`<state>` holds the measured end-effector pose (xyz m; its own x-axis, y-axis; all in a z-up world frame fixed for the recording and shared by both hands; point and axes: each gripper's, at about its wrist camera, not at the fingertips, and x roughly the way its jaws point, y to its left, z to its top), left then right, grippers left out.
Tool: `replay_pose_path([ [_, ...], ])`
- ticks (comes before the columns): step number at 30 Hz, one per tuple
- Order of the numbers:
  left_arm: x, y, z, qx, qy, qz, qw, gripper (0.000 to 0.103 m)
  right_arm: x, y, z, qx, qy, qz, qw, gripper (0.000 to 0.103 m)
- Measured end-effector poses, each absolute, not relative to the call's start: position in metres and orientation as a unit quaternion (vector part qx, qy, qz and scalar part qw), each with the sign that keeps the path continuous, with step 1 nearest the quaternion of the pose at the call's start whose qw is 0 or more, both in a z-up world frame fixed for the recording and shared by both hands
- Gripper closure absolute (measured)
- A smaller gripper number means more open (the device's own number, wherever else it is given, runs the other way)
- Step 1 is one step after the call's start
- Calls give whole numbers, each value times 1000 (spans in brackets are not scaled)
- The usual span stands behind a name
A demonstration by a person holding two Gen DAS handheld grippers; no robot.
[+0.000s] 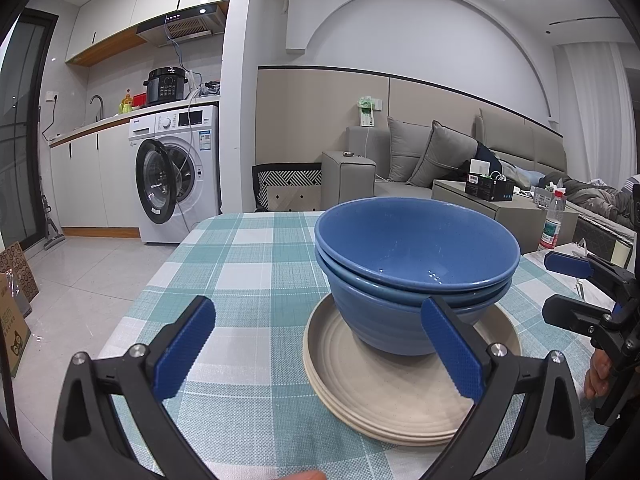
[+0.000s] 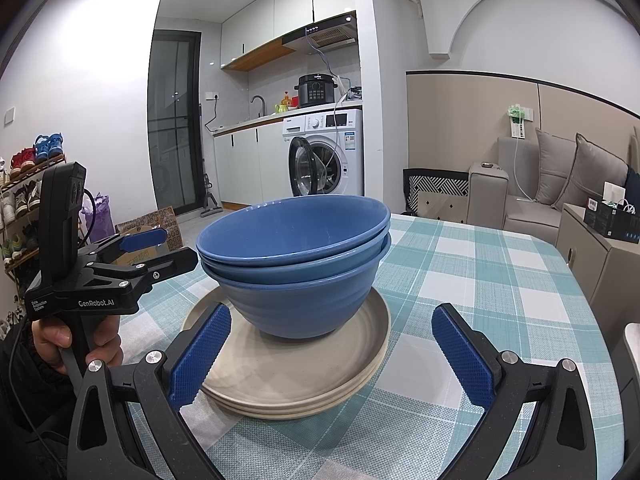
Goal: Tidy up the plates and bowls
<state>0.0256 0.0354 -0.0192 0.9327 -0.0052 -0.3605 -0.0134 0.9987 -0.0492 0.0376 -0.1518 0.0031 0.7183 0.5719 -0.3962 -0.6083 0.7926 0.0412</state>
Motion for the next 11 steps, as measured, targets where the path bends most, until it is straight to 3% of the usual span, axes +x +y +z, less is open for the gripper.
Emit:
replay_pose_path([
  [11, 26, 35, -20, -22, 181, -1, 983, 0, 38, -151, 3, -46, 198, 319, 926, 1],
])
